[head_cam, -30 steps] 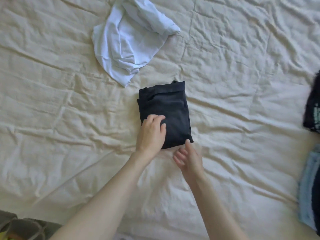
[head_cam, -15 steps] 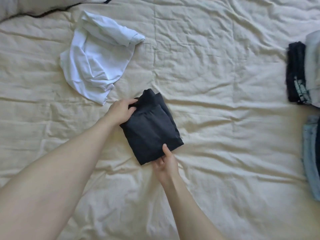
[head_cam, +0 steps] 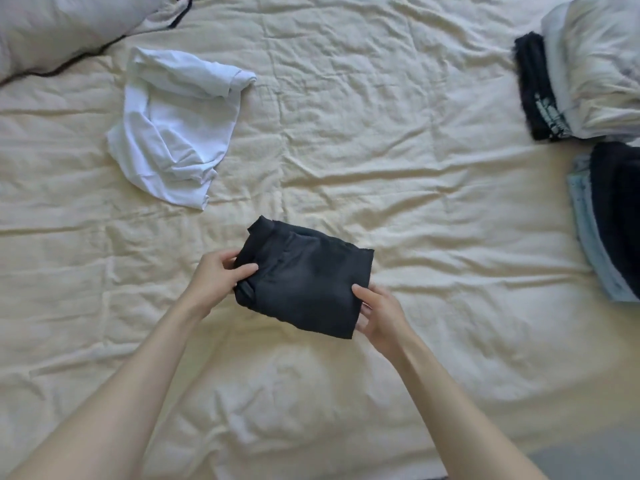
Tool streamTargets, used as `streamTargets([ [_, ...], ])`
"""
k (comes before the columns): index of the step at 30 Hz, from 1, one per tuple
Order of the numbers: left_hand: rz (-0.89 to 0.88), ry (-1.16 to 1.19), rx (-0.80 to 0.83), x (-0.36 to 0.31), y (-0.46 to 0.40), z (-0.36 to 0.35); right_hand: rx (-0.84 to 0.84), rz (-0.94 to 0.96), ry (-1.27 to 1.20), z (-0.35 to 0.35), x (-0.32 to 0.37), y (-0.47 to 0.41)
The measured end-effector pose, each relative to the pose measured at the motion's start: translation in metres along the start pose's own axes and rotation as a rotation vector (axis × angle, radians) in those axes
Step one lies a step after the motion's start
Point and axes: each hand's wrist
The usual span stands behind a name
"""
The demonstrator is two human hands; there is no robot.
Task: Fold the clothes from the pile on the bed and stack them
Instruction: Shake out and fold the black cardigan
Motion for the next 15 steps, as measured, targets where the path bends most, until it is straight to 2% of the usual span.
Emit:
streamTargets([
  [7,0.113,0.084,0.002,0.025,0.057,-0.022,-0.040,-0.121,0.143,0.035,-0.008,0.040],
  [15,0.073,0.124,0.007,-0.019,0.102,-0.050,-0.012,-0.102,0.158,0.070,0.030,0.088],
])
Point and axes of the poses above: each hand's wrist, its own y-axis away from the middle knuckle, its own z-axis out of the back of the hand, x = y × z, and after that the axes turned 5 degrees about y, right-handed
